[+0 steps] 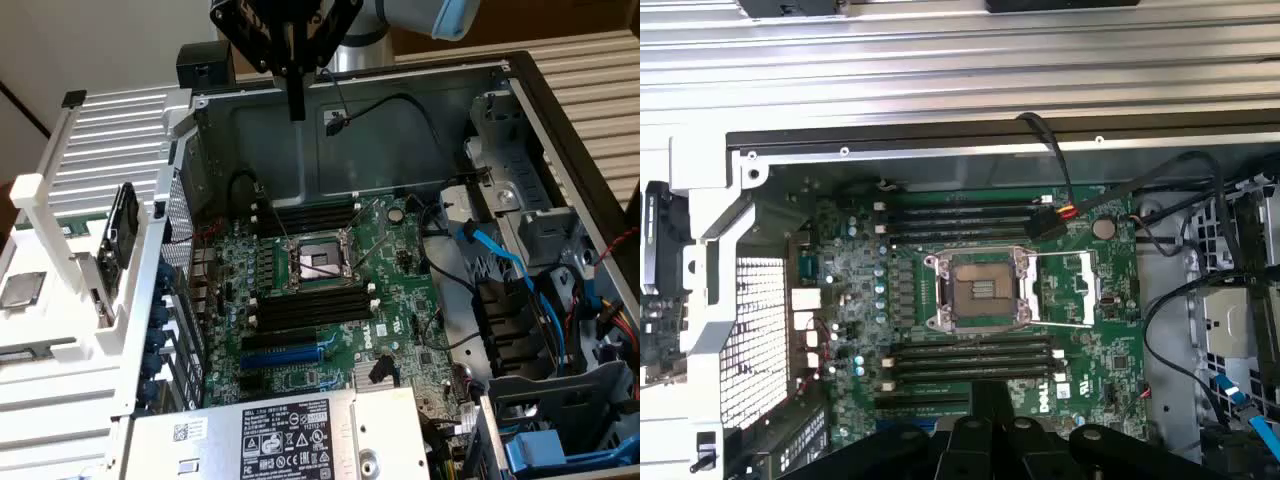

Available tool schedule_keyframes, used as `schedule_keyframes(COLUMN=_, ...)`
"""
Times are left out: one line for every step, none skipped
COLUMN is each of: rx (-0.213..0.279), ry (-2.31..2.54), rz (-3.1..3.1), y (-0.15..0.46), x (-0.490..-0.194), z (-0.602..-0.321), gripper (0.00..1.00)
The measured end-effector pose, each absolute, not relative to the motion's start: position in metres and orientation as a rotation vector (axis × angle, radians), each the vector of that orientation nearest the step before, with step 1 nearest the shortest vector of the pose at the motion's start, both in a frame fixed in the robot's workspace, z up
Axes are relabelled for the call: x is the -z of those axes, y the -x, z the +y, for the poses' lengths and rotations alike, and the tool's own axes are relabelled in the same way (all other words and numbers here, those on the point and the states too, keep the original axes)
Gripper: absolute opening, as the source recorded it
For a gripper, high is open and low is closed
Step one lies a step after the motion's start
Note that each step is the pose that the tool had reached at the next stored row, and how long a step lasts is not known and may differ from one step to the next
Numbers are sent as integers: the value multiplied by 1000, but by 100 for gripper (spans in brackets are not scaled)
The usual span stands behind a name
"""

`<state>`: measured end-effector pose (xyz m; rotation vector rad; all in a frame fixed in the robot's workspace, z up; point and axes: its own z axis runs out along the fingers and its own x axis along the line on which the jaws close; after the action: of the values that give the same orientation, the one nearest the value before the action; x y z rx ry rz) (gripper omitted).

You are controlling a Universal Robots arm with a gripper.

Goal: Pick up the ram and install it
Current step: 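Reach for the ram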

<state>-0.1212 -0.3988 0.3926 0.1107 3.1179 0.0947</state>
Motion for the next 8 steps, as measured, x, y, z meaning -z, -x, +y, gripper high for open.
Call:
schedule_keyframes(rx=-95, ry=-111, rz=3118, y=121, x=-393, z=-399, gripper=10)
schedule_keyframes(rx=-96, ry=-111, rz=3118, y=121, x=-393, z=-399, gripper=10)
schedule_keyframes(rx=-97, ry=-111, rz=3118, y=121, x=-393, z=-399, gripper=10)
schedule_keyframes(rx=-97, ry=-111, rz=3118, y=121, x=-393, z=-399, gripper=10)
schedule_keyframes(rx=-97, ry=-111, rz=3118, y=121, x=-393, z=-399, gripper=10)
schedule_keyframes(rx=-97, ry=-111, rz=3118, y=121, x=-393, z=-399, gripper=10)
schedule_keyframes(rx=-97, ry=-111, rz=3118, y=121, x=-393, z=-399, gripper=10)
schedule_keyframes(rx=-97, ry=-111, rz=3118, y=121, x=-393, z=-399, gripper=10)
